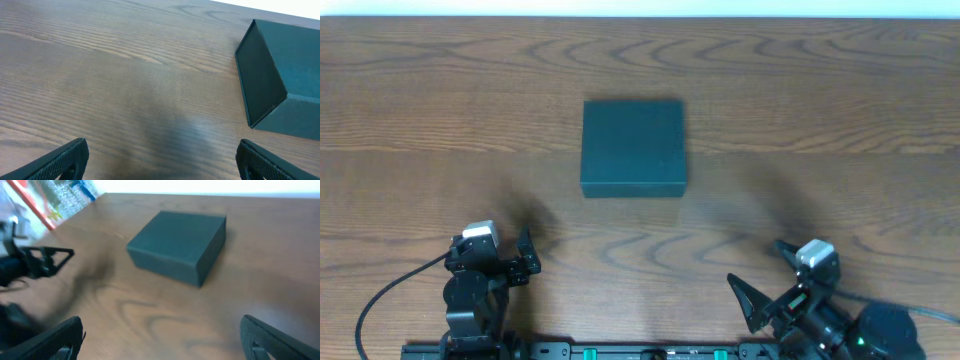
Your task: Pack container
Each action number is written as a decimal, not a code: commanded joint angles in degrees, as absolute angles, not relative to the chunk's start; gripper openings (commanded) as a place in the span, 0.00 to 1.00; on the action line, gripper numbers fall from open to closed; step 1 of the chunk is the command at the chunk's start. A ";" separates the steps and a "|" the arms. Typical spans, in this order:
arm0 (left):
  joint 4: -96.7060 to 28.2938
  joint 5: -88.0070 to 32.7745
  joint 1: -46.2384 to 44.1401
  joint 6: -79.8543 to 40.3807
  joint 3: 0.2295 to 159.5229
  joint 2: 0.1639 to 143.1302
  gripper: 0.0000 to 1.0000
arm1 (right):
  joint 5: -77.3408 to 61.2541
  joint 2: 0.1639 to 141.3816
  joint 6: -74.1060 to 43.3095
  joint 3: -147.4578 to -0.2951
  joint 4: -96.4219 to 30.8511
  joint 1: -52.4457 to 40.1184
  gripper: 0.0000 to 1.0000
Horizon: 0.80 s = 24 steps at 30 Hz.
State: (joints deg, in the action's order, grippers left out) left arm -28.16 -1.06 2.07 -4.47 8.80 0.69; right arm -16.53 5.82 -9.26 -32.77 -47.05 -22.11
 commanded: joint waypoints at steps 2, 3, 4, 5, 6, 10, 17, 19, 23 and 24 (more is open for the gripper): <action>-28.05 -0.23 2.24 -4.05 7.81 0.25 0.95 | -14.72 1.37 4.71 -26.81 -45.43 -22.57 0.99; -28.05 -0.23 2.24 -4.03 7.81 0.25 0.95 | -14.74 0.56 6.09 -25.12 -44.88 -22.57 0.99; -28.05 -0.23 2.24 -4.05 7.81 0.25 0.95 | -14.74 0.25 6.83 -23.46 -44.31 -22.55 0.99; -28.05 -0.23 2.24 -4.03 7.81 0.25 0.95 | -14.72 0.32 7.03 -22.17 -44.03 -22.55 0.99; -28.05 -0.23 2.24 -4.05 7.81 0.25 0.95 | -14.74 0.32 6.98 -20.71 -43.68 -22.55 0.99; -28.05 -0.23 2.24 -4.05 7.81 0.25 0.95 | -14.79 0.32 6.94 -15.44 -41.76 -22.55 0.99; -28.05 -0.23 2.24 -4.03 7.81 0.25 0.95 | -13.82 0.34 6.94 -9.67 -42.85 -22.55 0.99; -28.05 -0.23 2.24 -4.03 7.81 0.25 0.95 | -13.72 0.43 6.94 -9.65 -42.63 -22.55 0.99; -28.05 -0.23 2.24 -4.05 7.81 0.25 0.95 | -13.69 0.43 6.94 -9.65 -42.63 -22.55 0.99; -28.05 -0.23 2.24 -4.05 7.81 0.25 0.95 | -13.69 0.43 6.94 -9.65 -42.63 -22.55 0.99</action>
State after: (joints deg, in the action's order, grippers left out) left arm -28.16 -1.06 2.07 -4.47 8.80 0.69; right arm -14.26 0.84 6.15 -9.85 -42.57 -22.11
